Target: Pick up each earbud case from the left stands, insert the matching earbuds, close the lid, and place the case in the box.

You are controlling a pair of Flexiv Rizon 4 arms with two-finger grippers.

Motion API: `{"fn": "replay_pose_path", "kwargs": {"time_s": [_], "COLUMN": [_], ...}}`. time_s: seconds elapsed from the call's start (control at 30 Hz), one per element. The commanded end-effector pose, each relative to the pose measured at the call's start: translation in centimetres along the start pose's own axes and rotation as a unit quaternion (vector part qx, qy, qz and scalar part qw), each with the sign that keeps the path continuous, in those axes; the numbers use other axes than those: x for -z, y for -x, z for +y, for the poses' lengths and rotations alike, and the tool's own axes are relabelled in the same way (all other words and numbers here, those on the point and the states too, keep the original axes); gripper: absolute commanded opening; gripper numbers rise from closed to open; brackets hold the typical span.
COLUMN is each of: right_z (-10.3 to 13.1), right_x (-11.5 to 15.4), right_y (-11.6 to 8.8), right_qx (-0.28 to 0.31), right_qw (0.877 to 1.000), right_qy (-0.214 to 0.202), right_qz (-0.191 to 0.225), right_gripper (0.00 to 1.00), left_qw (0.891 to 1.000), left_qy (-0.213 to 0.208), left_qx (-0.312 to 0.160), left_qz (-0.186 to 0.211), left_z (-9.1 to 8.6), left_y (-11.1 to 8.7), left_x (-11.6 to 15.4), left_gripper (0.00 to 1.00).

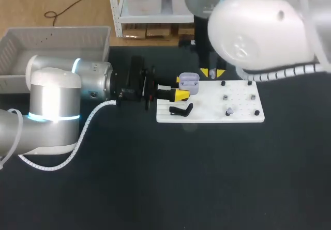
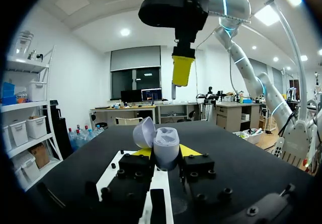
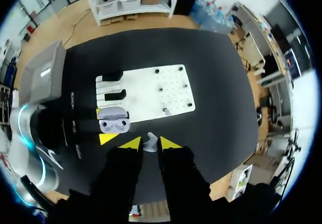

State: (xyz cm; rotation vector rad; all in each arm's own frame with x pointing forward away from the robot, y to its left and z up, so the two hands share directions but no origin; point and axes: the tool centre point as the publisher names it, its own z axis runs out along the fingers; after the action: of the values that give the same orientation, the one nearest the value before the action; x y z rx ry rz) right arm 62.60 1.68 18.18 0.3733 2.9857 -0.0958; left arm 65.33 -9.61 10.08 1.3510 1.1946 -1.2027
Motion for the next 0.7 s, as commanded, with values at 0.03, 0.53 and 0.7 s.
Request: {"fn": "replay_pose_path", "kwargs": {"time_s": [0.03, 0.53, 0.7], "right_z": [-0.3, 0.5, 2.3], "right_x": [0.0, 0.2, 0.5], "right_y": [0.2, 0.1, 0.1], "right_qx": [-0.048, -0.041, -0.063], "right_qw": [0.998, 0.999, 0.998], "right_qy": [0.032, 0.015, -0.028], "right_qz": [0.021, 0.003, -0.009], "right_gripper": [0.0, 0.0, 0.0], "left_qw": [1.0, 1.0, 1.0], "left_qy": [0.003, 0.003, 0.003], "left_qx": [-0.001, -0.001, -0.001], "left_qz": [-0.001, -0.001, -0.001], "left_z": [-0.2, -0.2, -0.2], "left_y": [0.0, 0.0, 0.0], "left_x": [0.0, 0.0, 0.0], "left_gripper": [0.0, 0.0, 0.0]}}
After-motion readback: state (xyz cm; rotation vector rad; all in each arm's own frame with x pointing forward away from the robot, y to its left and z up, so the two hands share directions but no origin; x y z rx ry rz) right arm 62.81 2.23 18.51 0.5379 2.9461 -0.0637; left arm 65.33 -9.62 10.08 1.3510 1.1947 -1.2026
